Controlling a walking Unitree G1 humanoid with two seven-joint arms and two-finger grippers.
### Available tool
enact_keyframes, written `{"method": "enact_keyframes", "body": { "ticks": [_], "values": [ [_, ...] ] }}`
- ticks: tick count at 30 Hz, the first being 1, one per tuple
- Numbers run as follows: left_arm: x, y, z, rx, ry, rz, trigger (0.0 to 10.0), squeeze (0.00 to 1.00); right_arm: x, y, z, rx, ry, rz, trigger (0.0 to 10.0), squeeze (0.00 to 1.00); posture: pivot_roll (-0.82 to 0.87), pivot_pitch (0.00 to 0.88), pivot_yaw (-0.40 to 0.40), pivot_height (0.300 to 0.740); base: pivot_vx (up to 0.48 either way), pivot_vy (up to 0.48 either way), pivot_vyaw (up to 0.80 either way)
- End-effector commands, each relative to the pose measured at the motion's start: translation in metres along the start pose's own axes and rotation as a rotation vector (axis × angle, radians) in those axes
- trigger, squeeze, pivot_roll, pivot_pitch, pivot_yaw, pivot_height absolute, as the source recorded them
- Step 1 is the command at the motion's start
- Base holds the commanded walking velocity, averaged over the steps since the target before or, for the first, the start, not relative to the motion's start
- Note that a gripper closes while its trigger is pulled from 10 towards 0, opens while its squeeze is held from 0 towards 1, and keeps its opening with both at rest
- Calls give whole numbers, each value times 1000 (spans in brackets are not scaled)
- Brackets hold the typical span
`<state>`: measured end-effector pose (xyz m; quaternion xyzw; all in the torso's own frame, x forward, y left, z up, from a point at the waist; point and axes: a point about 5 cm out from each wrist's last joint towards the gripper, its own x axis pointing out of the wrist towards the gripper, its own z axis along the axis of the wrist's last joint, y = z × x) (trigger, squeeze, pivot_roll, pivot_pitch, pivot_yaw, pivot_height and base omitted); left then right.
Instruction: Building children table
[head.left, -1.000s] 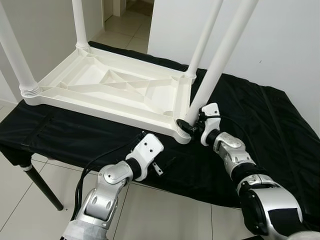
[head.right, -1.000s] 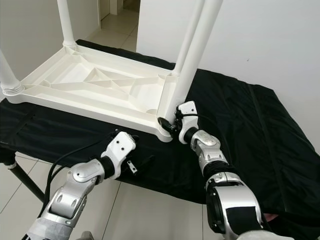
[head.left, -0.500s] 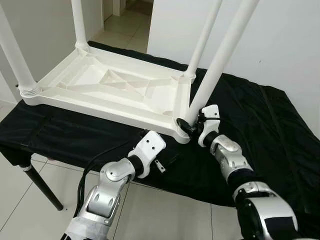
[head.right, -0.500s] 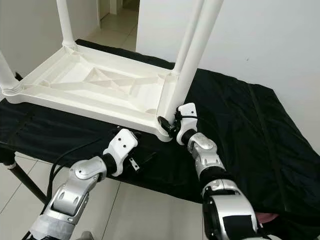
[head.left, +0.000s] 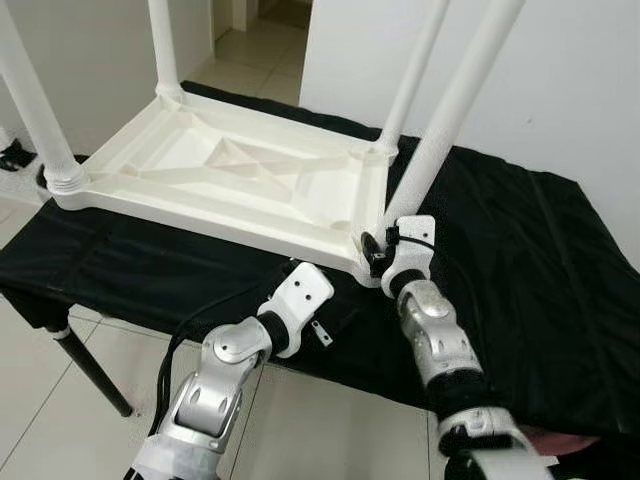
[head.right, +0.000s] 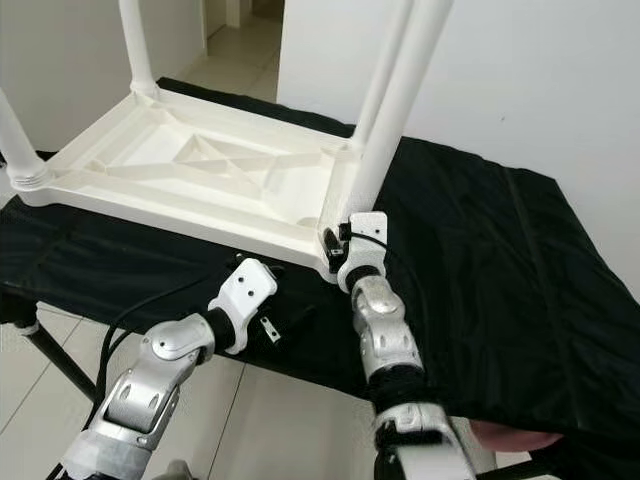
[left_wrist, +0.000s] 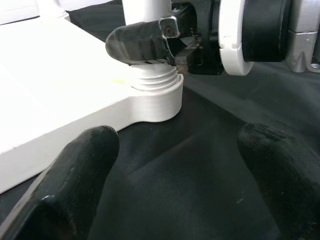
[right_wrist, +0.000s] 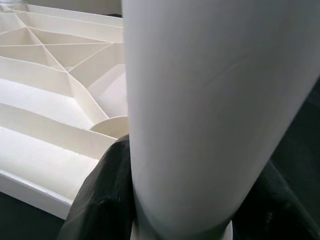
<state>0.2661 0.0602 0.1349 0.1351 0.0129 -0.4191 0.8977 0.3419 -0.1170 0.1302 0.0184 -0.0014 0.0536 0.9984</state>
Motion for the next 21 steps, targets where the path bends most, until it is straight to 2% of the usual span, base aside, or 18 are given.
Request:
{"method": "enact_keyframes", "body": {
  "ticks": [1,5,10,11,17,21],
  "values": [
    [2,0,-2,-11,4,54,10000,0,-2,-14,0,-49,6,-68,10000,0,40,0,-120,740,0,0,0],
    [0,1,-2,-9,7,53,10000,0,-22,-4,3,-29,-16,-192,10000,0,37,0,-114,740,0,0,0],
    [1,1,-2,-7,8,49,10000,0,-25,-3,4,-19,-13,-198,10000,0,40,0,-115,740,0,0,0],
    [1,1,-2,-7,7,50,10000,0,-24,-3,3,-12,-14,-190,10000,1000,42,0,-117,740,0,0,0],
    [0,1,-2,-8,7,56,10000,0,-22,-2,3,4,-21,-115,10000,1000,47,0,-119,740,0,0,0],
    [0,1,-2,-6,6,59,10000,0,-15,-12,2,8,-35,-49,10000,1000,52,0,-124,740,0,0,0]
  ]
}}
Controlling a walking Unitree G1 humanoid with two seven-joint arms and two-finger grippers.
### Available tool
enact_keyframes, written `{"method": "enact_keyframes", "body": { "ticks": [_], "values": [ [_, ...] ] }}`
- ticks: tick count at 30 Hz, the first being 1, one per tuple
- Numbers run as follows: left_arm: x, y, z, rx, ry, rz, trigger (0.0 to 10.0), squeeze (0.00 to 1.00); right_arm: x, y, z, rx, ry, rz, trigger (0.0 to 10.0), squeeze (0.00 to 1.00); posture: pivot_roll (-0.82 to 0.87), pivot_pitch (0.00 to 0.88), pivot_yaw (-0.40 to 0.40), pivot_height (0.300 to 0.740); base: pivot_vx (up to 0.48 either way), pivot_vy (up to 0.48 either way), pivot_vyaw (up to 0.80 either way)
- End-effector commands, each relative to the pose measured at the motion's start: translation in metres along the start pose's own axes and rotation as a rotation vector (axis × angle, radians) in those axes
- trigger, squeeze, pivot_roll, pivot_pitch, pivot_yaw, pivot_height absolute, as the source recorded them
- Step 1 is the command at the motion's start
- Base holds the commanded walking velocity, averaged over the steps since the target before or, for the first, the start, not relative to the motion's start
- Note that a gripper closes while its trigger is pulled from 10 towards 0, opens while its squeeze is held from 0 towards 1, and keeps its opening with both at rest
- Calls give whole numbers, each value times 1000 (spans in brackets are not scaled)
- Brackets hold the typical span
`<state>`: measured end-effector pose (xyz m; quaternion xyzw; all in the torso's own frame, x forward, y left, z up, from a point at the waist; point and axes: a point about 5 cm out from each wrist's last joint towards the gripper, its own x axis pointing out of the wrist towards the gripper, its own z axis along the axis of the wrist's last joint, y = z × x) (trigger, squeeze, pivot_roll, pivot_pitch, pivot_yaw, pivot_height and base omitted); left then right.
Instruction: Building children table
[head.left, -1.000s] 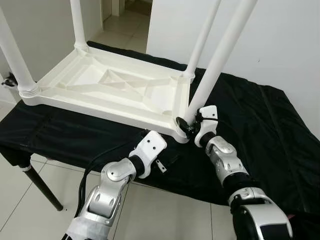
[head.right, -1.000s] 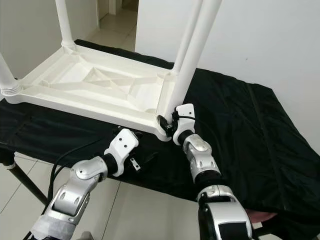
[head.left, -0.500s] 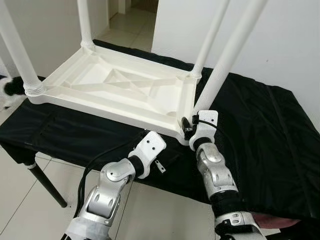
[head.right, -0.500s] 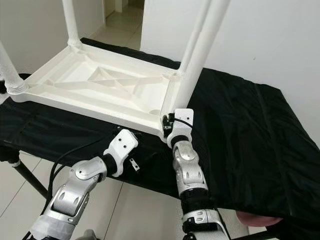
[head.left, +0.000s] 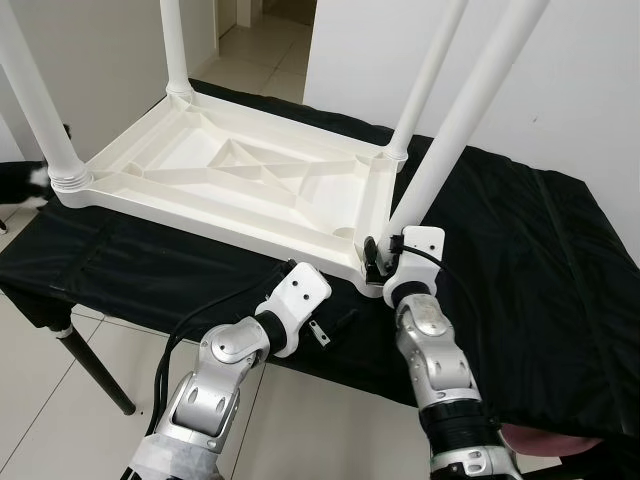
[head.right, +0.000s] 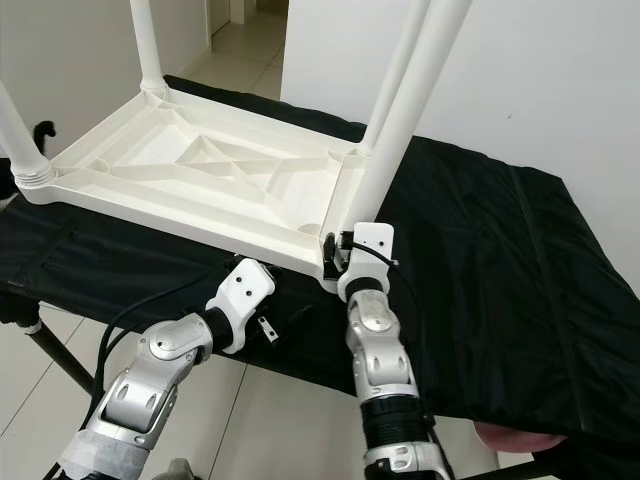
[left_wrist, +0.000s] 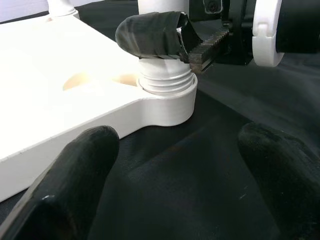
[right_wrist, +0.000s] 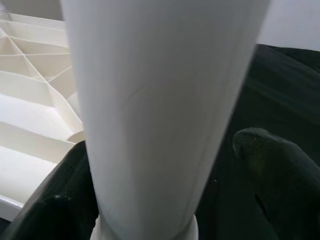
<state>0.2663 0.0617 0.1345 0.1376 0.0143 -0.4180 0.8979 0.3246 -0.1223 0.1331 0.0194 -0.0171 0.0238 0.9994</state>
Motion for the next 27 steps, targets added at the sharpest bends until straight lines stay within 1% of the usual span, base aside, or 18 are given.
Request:
{"method": "enact_keyframes", "body": {
  "ticks": [1,2,3,4,6,7,8,9,10,11,15,21,22,23,25,26,27],
  "values": [
    [1,1,-1,-6,0,62,10000,0,7,-13,0,-1,-4,52,10000,39,54,0,-126,740,0,0,0],
    [1,2,0,-5,-2,67,10000,0,11,-16,2,21,3,103,10000,0,57,0,-127,740,0,0,0],
    [1,2,0,-5,-2,67,10000,0,11,-16,2,21,3,103,10000,0,57,0,-127,740,0,0,0],
    [1,3,1,-3,-6,72,10000,0,17,-19,5,13,7,175,10000,0,59,0,-128,740,0,0,0],
    [1,3,1,-3,-6,72,10000,0,17,-19,5,13,7,175,10000,0,59,0,-128,740,0,0,0],
    [2,4,1,-3,-6,72,10000,0,19,-18,5,11,9,218,10000,0,59,0,-127,740,0,0,0],
    [2,3,1,-1,-6,72,10000,0,21,-15,5,-8,12,293,10000,0,65,0,-129,740,0,0,0],
    [2,3,1,-1,-6,72,10000,0,21,-15,5,-8,12,293,10000,0,65,0,-129,740,0,0,0],
    [1,4,1,0,-6,73,10000,0,23,-11,5,-51,18,394,10000,0,68,0,-128,740,0,0,0],
    [1,4,1,0,-6,73,10000,0,23,-11,5,-51,18,394,10000,0,68,0,-128,740,0,0,0],
    [1,6,1,1,-4,78,10000,0,25,-6,0,-110,41,562,10000,0,74,0,-127,740,0,0,0],
    [1,7,2,7,-5,79,10000,0,31,-7,-5,-138,73,622,10000,0,77,0,-124,740,0,0,0],
    [1,7,2,7,-6,77,10000,0,32,-8,-10,-161,107,656,10000,0,80,0,-123,740,0,0,0],
    [1,7,2,7,-6,77,10000,0,32,-8,-10,-161,107,656,10000,0,80,0,-123,740,0,0,0],
    [1,7,2,7,-5,75,10000,0,32,-9,-16,-175,146,686,10000,0,81,0,-121,740,0,0,0],
    [1,6,2,8,-4,73,10000,0,31,-10,-19,-188,163,694,8510,0,81,0,-121,740,0,0,0],
    [1,6,2,8,-4,70,10000,0,31,-11,-21,-195,177,696,3529,0,83,0,-122,740,0,0,0]
  ]
}}
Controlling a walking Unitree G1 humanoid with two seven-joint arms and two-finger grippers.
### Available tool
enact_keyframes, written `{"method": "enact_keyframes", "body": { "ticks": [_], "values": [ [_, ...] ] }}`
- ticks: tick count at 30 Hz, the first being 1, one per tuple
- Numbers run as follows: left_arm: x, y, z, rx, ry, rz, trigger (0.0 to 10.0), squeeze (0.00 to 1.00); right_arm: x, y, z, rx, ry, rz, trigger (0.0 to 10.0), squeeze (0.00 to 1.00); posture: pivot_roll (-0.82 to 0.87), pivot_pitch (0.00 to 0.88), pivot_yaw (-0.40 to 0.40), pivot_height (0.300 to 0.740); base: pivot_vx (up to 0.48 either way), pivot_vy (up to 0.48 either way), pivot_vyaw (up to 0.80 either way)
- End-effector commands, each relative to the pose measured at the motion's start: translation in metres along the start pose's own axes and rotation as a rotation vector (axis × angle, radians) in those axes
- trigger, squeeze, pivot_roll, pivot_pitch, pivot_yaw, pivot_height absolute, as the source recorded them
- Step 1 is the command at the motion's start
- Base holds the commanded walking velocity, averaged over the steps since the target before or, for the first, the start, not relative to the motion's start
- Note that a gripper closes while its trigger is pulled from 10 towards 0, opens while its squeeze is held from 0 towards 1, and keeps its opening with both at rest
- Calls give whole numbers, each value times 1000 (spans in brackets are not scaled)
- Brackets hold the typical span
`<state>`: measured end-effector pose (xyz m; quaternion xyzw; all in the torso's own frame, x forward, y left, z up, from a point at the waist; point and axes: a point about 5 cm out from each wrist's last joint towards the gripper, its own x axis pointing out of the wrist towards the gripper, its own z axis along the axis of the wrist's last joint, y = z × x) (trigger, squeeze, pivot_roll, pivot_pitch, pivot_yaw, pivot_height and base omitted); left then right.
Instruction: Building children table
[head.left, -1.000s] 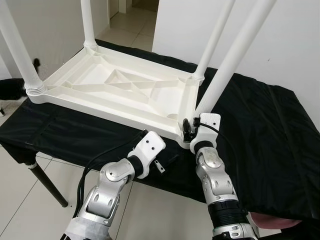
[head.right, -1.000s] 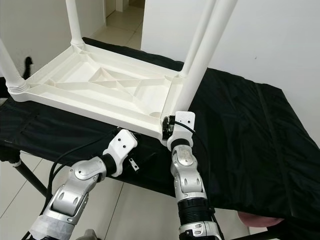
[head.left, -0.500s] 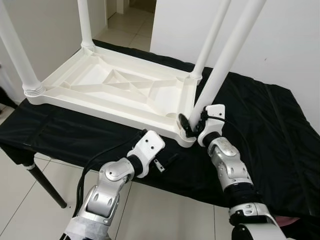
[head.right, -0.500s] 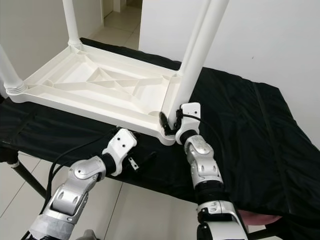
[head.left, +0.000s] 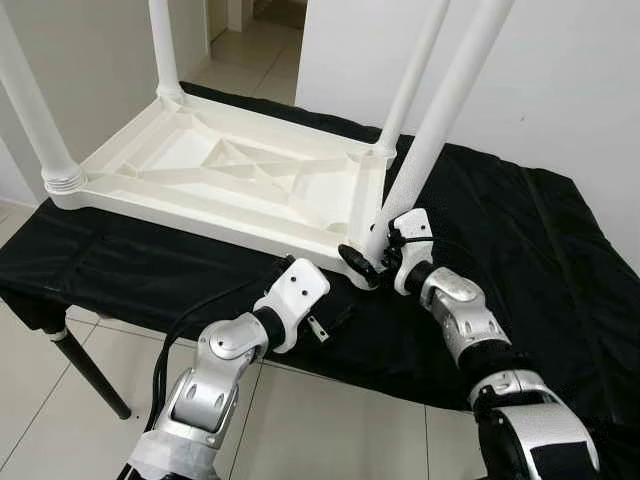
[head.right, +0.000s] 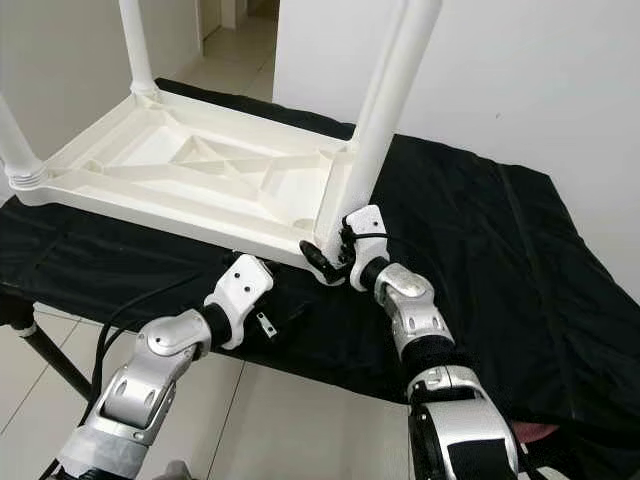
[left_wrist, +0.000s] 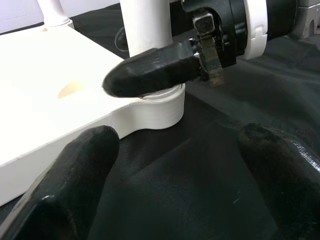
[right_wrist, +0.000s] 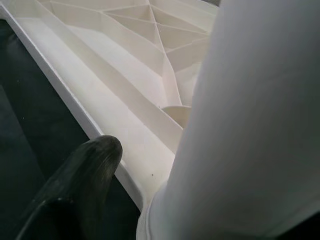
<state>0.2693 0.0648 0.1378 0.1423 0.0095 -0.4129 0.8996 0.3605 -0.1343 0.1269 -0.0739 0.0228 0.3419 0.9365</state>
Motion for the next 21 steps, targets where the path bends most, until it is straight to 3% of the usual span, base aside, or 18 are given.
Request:
{"method": "enact_keyframes", "body": {
  "ticks": [1,14,15,16,17,21],
  "values": [
    [1,1,0,-3,-1,56,10000,0,0,7,-16,14,90,59,0,0,83,0,-122,740,0,0,0],
    [3,-2,0,-8,-4,53,10000,0,-6,6,-23,46,74,96,0,0,78,0,-120,740,0,0,0],
    [3,-2,0,-8,-3,50,10000,0,-7,5,-24,45,72,86,1255,0,77,0,-120,740,0,0,0],
    [3,-2,0,-8,-3,49,10000,0,-8,5,-25,44,71,80,1255,0,77,0,-120,740,0,0,0],
    [2,-3,0,-8,-2,47,10000,0,-8,3,-26,42,77,50,10000,0,75,0,-119,740,0,0,0],
    [2,-3,-1,-9,-2,44,10000,0,-10,-1,-27,37,83,-7,10000,0,73,0,-119,740,0,0,0]
  ]
}}
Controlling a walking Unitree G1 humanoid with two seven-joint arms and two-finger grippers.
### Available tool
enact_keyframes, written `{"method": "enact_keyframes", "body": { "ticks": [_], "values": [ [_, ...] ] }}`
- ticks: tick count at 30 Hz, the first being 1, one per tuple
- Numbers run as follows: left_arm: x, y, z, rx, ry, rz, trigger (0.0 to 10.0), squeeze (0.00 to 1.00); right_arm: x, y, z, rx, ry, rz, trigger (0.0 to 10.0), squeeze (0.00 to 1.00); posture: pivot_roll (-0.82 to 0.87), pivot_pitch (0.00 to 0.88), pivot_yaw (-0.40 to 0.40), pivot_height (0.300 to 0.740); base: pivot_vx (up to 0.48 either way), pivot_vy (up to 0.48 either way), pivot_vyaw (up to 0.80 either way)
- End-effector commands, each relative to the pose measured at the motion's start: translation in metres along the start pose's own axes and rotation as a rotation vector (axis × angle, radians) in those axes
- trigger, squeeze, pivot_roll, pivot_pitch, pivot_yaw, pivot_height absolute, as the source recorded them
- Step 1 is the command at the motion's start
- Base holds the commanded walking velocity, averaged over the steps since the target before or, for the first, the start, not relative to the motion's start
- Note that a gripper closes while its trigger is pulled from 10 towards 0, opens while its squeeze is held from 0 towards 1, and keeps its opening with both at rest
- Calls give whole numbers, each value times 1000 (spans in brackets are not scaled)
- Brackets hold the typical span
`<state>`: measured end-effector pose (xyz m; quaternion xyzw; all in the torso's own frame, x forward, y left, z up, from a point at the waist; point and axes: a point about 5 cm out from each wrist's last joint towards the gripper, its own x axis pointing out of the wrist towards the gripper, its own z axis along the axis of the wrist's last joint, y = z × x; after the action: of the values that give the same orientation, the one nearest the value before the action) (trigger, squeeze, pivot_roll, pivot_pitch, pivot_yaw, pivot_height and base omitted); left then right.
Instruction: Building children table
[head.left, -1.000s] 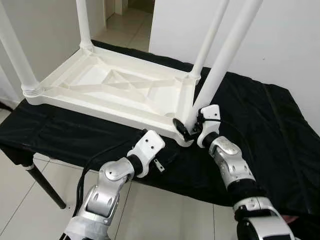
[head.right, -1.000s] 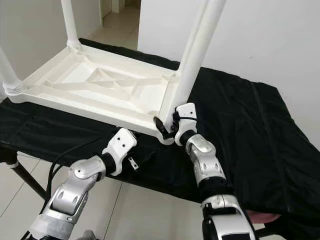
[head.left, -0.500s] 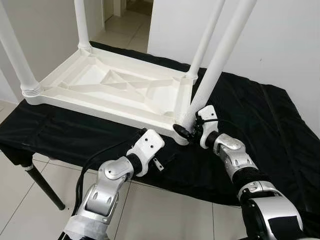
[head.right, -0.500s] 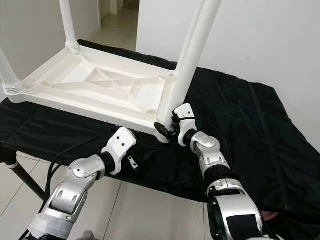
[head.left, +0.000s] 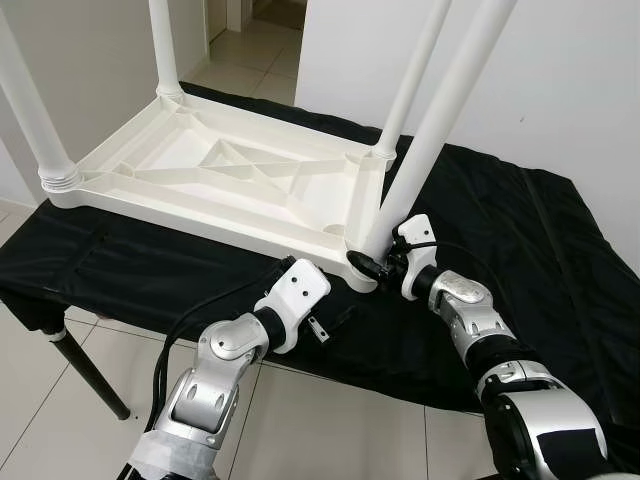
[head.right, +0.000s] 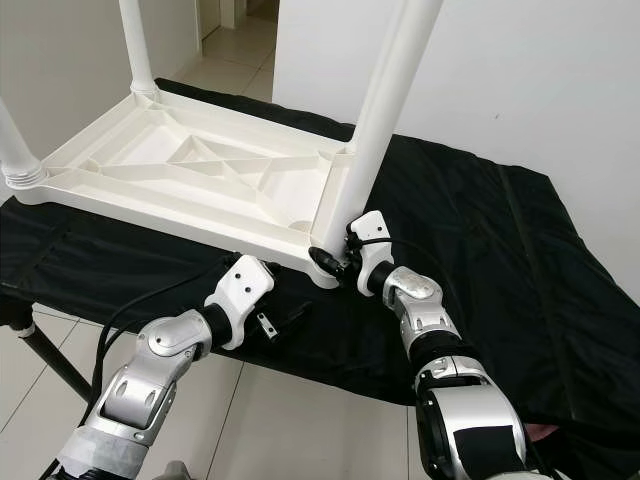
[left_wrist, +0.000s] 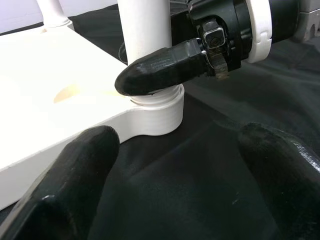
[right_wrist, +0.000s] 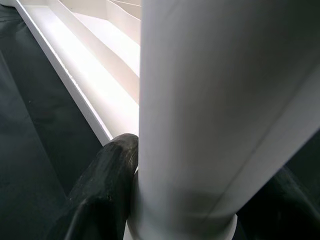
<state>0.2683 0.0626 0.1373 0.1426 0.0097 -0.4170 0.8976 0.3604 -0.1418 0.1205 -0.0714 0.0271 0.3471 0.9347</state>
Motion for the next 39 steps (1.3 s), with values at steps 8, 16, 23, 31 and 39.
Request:
{"method": "enact_keyframes", "body": {
  "ticks": [8,16,23,31,39],
  "values": [
    [3,-4,-1,-14,-3,46,10000,0,1,8,-19,84,59,-294,10000,0,64,0,-123,740,0,0,0],
    [4,-7,-2,-20,-6,36,10000,0,2,30,-18,213,25,-609,10000,0,50,0,-127,740,0,0,0],
    [6,-7,-2,-18,-9,30,10000,0,0,46,-13,219,19,-780,10000,0,50,0,-128,740,0,0,0],
    [7,-8,-1,-16,-12,29,10000,0,3,53,-6,224,14,-738,10000,0,55,0,-138,740,0,0,0],
    [6,-6,-1,-11,-11,41,10000,0,2,53,2,239,-66,-707,10000,1000,69,0,-147,740,0,0,0]
  ]
}}
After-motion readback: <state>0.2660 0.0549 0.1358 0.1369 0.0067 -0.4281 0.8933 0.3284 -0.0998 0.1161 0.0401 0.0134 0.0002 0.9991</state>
